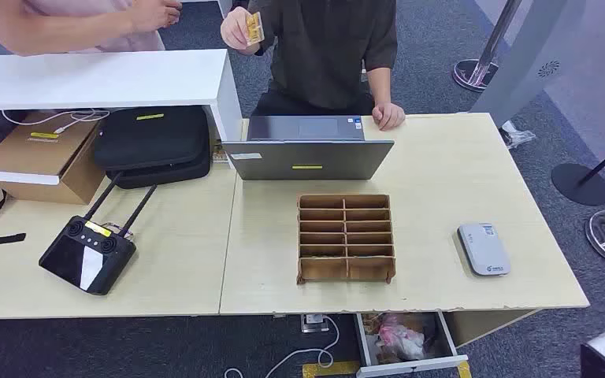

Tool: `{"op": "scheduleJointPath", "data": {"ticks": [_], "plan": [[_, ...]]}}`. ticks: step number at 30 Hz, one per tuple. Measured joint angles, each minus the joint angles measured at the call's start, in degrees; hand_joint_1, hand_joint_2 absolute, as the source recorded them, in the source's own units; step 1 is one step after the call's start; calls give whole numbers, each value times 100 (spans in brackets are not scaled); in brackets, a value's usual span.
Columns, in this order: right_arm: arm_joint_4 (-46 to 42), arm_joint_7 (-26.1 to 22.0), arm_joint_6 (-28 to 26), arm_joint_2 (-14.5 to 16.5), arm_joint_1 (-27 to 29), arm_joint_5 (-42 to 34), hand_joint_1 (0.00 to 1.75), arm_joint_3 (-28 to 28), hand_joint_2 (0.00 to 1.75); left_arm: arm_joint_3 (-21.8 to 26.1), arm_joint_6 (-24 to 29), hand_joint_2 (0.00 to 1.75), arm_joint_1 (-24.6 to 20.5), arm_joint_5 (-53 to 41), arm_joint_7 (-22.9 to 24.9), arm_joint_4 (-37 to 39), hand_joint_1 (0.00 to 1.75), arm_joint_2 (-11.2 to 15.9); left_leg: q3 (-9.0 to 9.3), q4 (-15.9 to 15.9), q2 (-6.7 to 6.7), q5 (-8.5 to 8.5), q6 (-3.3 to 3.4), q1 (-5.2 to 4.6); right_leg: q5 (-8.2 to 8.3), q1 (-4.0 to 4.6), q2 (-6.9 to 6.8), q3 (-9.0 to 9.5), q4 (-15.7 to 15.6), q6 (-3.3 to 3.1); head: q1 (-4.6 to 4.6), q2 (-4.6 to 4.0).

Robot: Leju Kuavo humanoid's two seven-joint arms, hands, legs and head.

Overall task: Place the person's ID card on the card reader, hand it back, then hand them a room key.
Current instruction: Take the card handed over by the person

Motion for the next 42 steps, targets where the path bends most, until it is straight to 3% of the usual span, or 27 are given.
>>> {"op": "scheduleJointPath", "data": {"ticks": [12, 21, 28, 30, 31, 34, 36, 39, 42], "plan": [[26, -6, 0, 0, 3, 54, 0, -31, 175, 0, -6, 0, -1, -17, 0, -1, 0, 0, 0, 0, 0, 0, 0, 0, 0, 0, 0, 0, 0, 0, 0, 0], [385, -524, 0, 0, -36, -587, 0, 46, 175, 0, -23, 0, -4, 7, 0, -2, 0, 0, -1, 0, -1, 0, 0, 0, 0, 0, -2, 2, 0, 0, 0, 0], [886, -668, 9, -8, -189, -247, 0, 249, 175, -1, -34, 0, -1, 8, -134, 0, 0, -2, -10, -4, 1, -1, -1, 3, 0, 2, -1, 10, 3, 0, 0, 0], [1441, -324, 24, -52, -585, 379, 0, 427, 175, -16, -73, 0, -1, -94, -211, 0, 0, -1, -10, -6, 13, 1, -4, 3, 6, 2, 9, 13, 6, -5, 4, 0], [1845, 77, 46, -91, -961, 813, 0, 554, 175, -32, -106, 0, -2, -171, -229, 0, 0, 0, -8, -7, 29, 5, -6, 2, 14, 2, 25, 9, 8, -8, 4, 0], [3456, 1678, 408, -186, -2593, 1898, 0, 1099, 175, -135, -238, 0, -49, -430, -161, 0, 0, 8, -2, -6, 84, 29, -14, 0, 51, 0, 79, -17, 12, -18, 4, 0], [4617, 2402, 775, -238, -3703, 2266, 0, 1519, 175, -238, -288, 0, -94, -563, -75, 0, 0, 17, -13, -3, 84, 58, -15, 2, 72, 0, 83, -37, 14, -17, 2, 0], [6033, 2726, 1060, -278, -4974, 2382, 0, 1969, 175, -349, -288, 0, -117, -634, -17, 0, 0, 26, -33, -2, 35, 92, -20, 6, 83, 1, 44, -52, 17, -15, 0, 0], [6997, 2768, 1173, -274, -5742, 2378, 0, 2262, 175, -413, -292, 0, -116, -660, 2, 0, 0, 31, -43, -3, 5, 97, -21, 8, 82, 3, 13, -54, 21, -17, -1, 0]]}}
